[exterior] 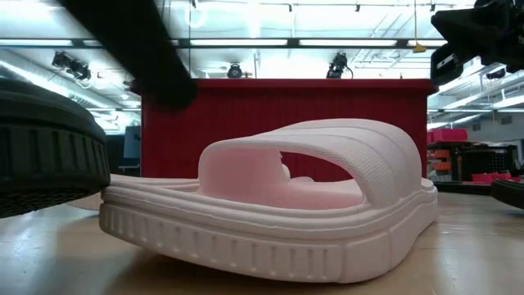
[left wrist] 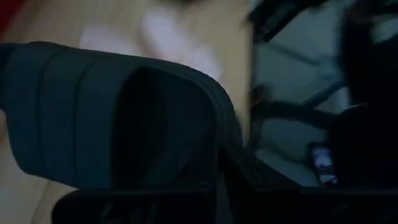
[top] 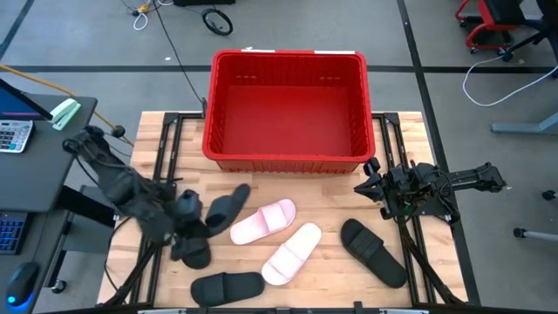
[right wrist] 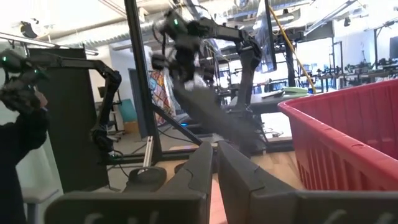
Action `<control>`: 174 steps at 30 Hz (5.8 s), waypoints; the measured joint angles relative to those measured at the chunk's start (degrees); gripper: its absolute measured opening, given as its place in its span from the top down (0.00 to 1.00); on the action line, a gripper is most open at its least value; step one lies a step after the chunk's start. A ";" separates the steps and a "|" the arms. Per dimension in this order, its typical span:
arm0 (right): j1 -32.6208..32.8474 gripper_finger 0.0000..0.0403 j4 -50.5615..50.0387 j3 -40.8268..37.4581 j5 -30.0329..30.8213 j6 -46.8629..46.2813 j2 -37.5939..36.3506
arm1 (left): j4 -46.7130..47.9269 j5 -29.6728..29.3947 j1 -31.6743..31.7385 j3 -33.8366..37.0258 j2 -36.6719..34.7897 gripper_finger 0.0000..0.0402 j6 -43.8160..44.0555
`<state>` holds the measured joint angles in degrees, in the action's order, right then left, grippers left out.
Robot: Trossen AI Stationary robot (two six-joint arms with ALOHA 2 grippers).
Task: Pick and place slides into bin
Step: Put the black slide into the red bin, then put the bottom right black slide into the red bin
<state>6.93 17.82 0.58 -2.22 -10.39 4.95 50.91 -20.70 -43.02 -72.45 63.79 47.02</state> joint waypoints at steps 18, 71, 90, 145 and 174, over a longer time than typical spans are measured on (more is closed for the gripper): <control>0.00 0.92 -0.02 0.01 0.01 0.00 0.00 | 15.78 -28.90 17.91 -15.31 -0.02 0.97 -43.41; 0.01 0.92 -1.50 0.01 0.01 -0.55 0.04 | 14.10 3.46 70.15 -15.23 40.17 0.81 -59.66; 0.01 0.92 -1.51 0.01 0.01 -0.40 0.04 | 21.47 -0.06 68.12 -21.96 39.30 0.52 -61.54; 1.20 0.92 -27.46 27.89 -12.76 -4.94 27.25 | 10.65 -1.64 7.99 -16.25 39.08 0.57 9.09; 34.37 0.92 -51.22 38.10 -15.81 -35.28 58.84 | 3.18 -5.41 17.02 -16.69 39.06 0.57 -3.36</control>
<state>41.30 -33.39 38.68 -18.04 -45.68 63.79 54.08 -26.11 -26.00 -89.14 102.85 43.66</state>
